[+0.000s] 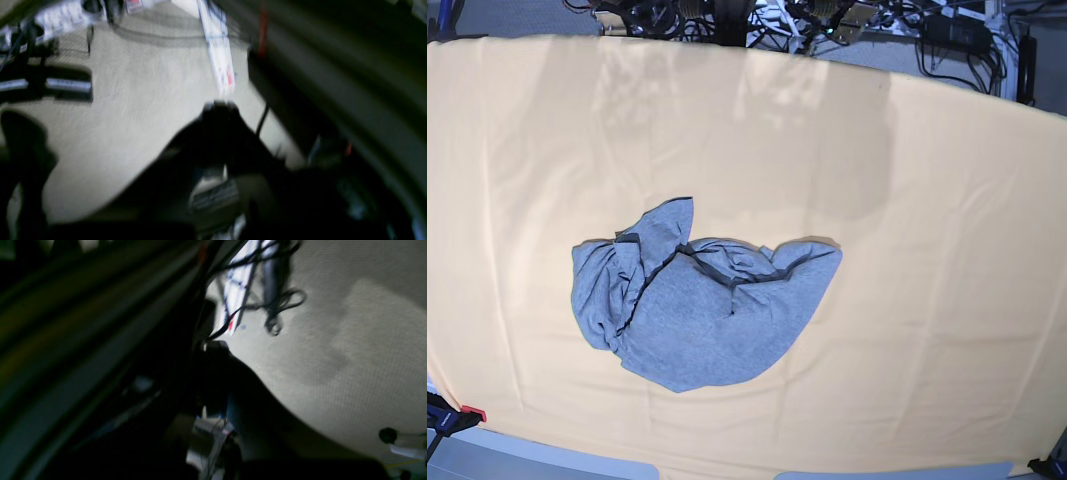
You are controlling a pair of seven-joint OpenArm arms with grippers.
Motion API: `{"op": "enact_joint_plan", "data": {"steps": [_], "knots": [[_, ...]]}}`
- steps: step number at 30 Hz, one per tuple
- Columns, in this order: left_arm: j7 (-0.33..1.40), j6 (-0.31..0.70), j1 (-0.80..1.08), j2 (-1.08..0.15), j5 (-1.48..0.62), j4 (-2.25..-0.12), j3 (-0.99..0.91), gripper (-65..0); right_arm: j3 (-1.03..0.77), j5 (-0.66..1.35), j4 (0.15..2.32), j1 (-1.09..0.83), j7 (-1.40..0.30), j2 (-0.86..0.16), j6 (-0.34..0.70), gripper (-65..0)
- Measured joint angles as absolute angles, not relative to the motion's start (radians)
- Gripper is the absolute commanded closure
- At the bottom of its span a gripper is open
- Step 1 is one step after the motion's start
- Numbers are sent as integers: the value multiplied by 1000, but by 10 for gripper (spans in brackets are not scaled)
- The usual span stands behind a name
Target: Layout the t-shirt on the table in an organized manner, then fold the t-shirt properly
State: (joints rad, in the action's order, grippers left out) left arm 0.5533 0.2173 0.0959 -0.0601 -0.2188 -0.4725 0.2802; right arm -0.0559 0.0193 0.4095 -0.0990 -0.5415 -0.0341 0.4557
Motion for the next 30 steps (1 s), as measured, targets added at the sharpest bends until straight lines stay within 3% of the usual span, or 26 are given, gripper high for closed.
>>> {"op": "enact_joint_plan", "data": {"steps": [7, 17, 24, 30], "knots": [[635, 244, 270, -148, -217, -758, 280, 0, -57, 114, 624, -274, -664, -75, 499, 0], [668, 246, 551, -273, -271, -1141, 280, 0, -57, 288, 1209, -635, -718, -119, 562, 0], [736, 242, 746, -387, -269, -1476, 240, 0, -56, 285, 1677, -935, -723, -192, 524, 0], [760, 293, 940, -450, -334, -1786, 65, 0, -57, 286, 2006, -1145, -761, -266, 428, 0]]}}
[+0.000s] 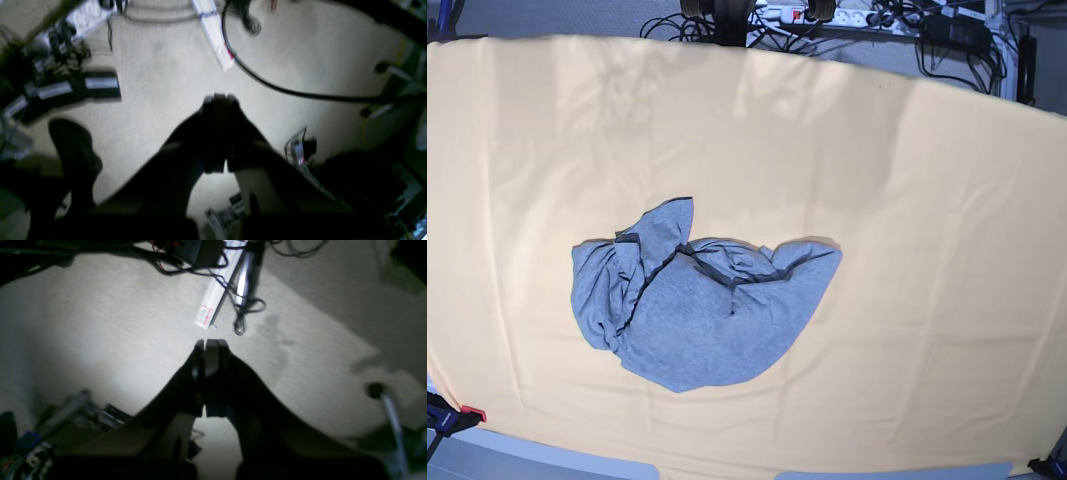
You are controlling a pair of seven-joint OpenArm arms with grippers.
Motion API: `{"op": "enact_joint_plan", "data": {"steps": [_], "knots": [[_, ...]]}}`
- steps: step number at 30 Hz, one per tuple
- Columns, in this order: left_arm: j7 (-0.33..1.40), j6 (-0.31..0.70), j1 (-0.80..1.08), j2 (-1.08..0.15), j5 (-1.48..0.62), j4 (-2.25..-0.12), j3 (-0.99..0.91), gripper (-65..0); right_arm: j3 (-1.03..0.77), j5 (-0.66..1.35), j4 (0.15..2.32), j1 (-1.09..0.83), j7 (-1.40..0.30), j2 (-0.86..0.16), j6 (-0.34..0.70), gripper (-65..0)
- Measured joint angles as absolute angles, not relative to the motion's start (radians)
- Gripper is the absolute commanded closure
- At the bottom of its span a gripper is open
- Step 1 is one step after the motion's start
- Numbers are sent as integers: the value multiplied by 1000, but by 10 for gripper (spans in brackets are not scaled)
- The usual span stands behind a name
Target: Layout the t-shirt on the table in an organized manner, then fold the t-shirt properly
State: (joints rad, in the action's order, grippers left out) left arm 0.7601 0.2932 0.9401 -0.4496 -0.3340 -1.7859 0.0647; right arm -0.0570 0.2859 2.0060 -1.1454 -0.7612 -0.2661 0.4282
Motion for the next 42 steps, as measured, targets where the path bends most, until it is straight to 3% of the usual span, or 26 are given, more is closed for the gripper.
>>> {"op": "enact_joint_plan", "data": {"steps": [5, 9, 13, 18, 27, 42], "knots": [[800, 370, 1081, -467, -460, -2014, -149, 0, -83, 262, 2213, -1283, -779, -263, 406, 0], [822, 397, 1138, -465, -545, -2163, -297, 0, -181, 258, 2346, -1288, -770, -266, 399, 0], [827, 455, 1144, -466, -626, -2240, -412, 0, -287, 255, 2342, -1292, -782, -265, 339, 0], [831, 483, 1069, -465, -690, -2258, -463, 0, -391, 331, 2342, -1282, -749, -266, 339, 0], [827, 484, 899, -463, -784, -2257, -466, 0, -508, 452, 2342, -1076, -745, -263, 388, 0], [728, 483, 608, -462, -748, -2255, -466, 0, -490, 570, 2342, -653, -627, -257, 565, 0]]}}
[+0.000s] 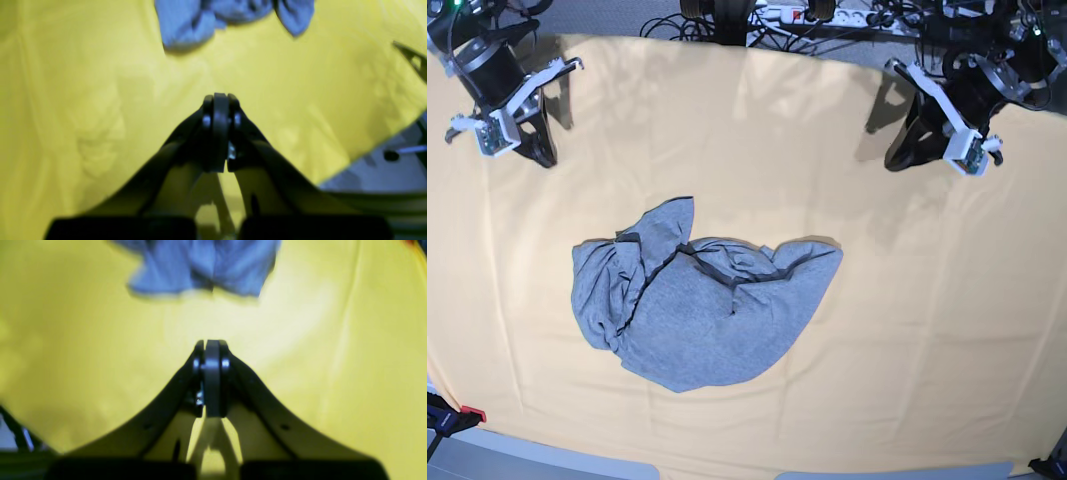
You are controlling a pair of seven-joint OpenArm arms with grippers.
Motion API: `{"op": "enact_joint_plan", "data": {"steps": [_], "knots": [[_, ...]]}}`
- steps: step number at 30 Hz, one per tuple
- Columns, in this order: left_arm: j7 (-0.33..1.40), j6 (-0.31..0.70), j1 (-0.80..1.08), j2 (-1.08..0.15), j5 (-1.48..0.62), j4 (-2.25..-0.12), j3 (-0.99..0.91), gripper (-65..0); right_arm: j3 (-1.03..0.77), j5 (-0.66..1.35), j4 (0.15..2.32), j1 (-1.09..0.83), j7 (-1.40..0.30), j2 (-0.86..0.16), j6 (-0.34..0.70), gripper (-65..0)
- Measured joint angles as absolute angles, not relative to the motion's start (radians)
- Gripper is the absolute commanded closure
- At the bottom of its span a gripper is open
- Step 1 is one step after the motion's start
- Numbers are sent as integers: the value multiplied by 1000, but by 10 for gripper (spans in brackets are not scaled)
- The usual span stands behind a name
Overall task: Layout the t-shirt on the table in an organized manner, then fold the t-shirt properly
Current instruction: 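Lower both grippers toward the crumpled grey t-shirt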
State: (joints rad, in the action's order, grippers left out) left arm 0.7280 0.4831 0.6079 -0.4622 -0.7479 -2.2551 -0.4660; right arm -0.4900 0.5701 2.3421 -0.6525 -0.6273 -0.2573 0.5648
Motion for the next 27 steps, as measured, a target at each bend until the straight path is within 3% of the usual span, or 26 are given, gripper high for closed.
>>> {"op": "enact_joint_plan", "data": {"steps": [9, 13, 15, 25, 27], "knots": [[680, 484, 501, -471, -699, -2157, -425, 0, -262, 495, 2106, -383, -624, -257, 598, -15], [669, 484, 405, -504, -626, -2003, -296, 0, -189, 392, 1981, -267, -623, -253, 588, -270], [663, 484, 347, -506, -595, -1934, -241, 0, -185, 392, 1940, -225, -620, -255, 580, -322], [657, 484, 99, -506, -567, -1712, -68, 0, -185, 484, 1733, -73, -624, -254, 617, -317], [657, 487, 67, -506, -568, -1711, -64, -102, -184, 491, 1709, -42, -624, -254, 656, -317]]}}
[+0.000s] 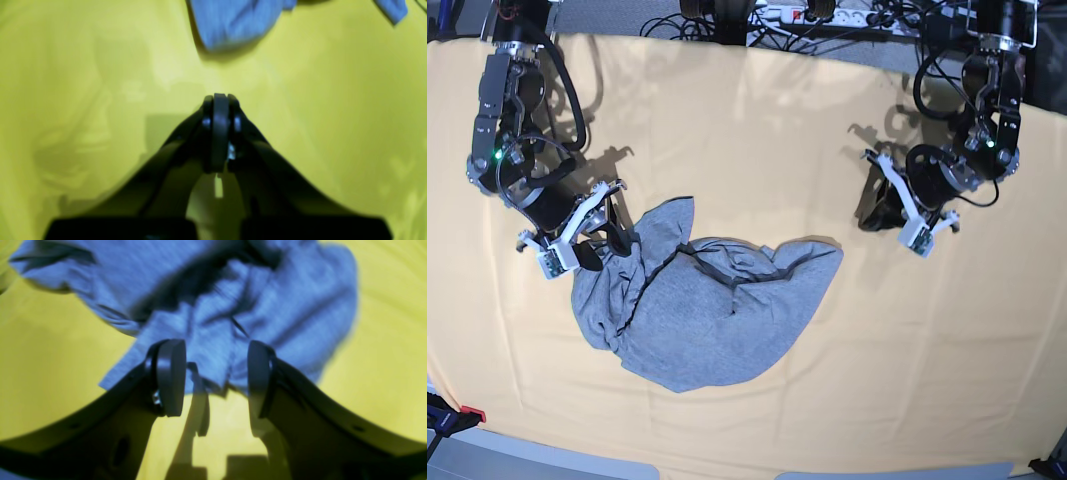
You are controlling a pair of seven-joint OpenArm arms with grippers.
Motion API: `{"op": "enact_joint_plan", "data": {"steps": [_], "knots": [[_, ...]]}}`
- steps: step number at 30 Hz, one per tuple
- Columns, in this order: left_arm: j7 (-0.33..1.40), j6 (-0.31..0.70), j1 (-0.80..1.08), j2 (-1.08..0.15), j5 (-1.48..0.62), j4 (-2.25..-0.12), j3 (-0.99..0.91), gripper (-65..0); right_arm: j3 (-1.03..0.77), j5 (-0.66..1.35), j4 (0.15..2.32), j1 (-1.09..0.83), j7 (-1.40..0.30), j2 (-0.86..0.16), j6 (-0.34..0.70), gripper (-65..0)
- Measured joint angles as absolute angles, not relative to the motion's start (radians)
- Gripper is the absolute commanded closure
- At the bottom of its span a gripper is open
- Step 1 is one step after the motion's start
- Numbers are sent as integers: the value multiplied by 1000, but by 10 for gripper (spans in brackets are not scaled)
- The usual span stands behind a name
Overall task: Layout the t-shirt on the table in an organized manner, then fold the t-shirt properly
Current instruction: 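Lower both grippers toward the crumpled grey t-shirt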
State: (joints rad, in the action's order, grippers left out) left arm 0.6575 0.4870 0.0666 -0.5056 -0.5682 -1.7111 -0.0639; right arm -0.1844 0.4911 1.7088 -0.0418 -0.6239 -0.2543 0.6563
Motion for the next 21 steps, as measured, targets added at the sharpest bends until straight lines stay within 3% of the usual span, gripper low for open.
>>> {"op": "enact_joint_plan", "data": {"steps": [2, 4, 17, 19, 21], "knots": [[656, 487, 50, -508, -572, -1712, -65, -240, -184, 491, 1691, -25, -620, -255, 655, -317], [686, 489, 51, -513, -572, -1712, -65, -331, -183, 490, 1673, -22, -630, -255, 655, -317], [681, 491, 52, -512, -598, -1710, -65, -341, -65, 287, 1629, -19, -582, -255, 556, -314], [681, 491, 52, -512, -598, -1710, -65, -341, -62, 291, 1629, -20, -583, -254, 554, -248], [681, 491, 52, -512, -598, -1710, -65, -340, -62, 297, 1629, -19, -583, -252, 553, -72]]}}
